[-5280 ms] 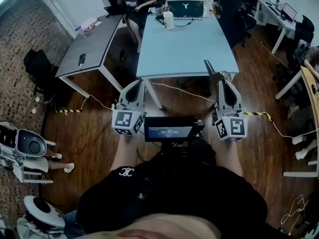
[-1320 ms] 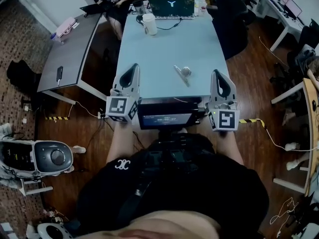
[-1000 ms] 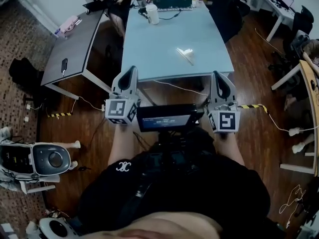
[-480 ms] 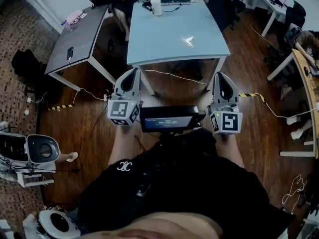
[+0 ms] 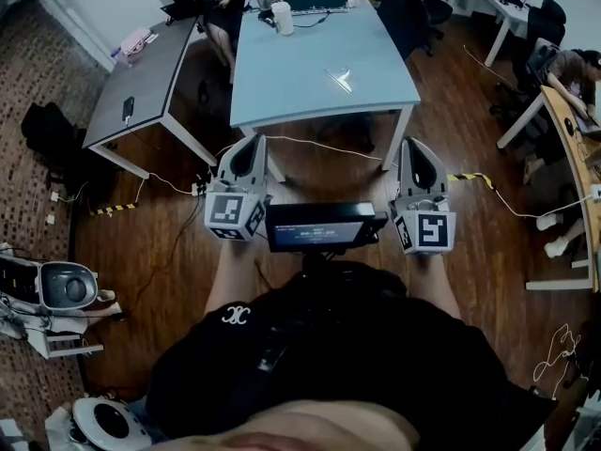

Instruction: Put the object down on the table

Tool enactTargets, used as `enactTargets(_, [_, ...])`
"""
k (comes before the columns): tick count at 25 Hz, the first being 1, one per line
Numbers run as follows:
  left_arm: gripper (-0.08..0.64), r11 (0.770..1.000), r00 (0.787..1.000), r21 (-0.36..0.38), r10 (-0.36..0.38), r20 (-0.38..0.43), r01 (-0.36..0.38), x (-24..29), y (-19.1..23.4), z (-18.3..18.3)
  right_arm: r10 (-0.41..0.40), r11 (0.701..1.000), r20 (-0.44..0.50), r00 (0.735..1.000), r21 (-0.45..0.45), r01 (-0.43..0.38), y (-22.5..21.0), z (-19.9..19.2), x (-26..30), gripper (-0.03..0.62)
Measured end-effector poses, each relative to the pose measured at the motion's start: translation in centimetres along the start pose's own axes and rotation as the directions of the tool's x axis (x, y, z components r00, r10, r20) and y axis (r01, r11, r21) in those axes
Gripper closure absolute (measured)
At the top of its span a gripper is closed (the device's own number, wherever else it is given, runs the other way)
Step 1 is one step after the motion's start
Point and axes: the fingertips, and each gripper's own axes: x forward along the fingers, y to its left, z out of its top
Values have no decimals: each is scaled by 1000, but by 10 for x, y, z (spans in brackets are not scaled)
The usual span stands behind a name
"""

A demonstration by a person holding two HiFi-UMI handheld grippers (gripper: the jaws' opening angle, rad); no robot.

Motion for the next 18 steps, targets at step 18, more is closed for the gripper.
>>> enactTargets(18, [561, 1000, 1000, 17, -8, -23, 8, 20, -55, 14, 34, 999, -17, 999, 37, -34, -48, -1, -13, 617])
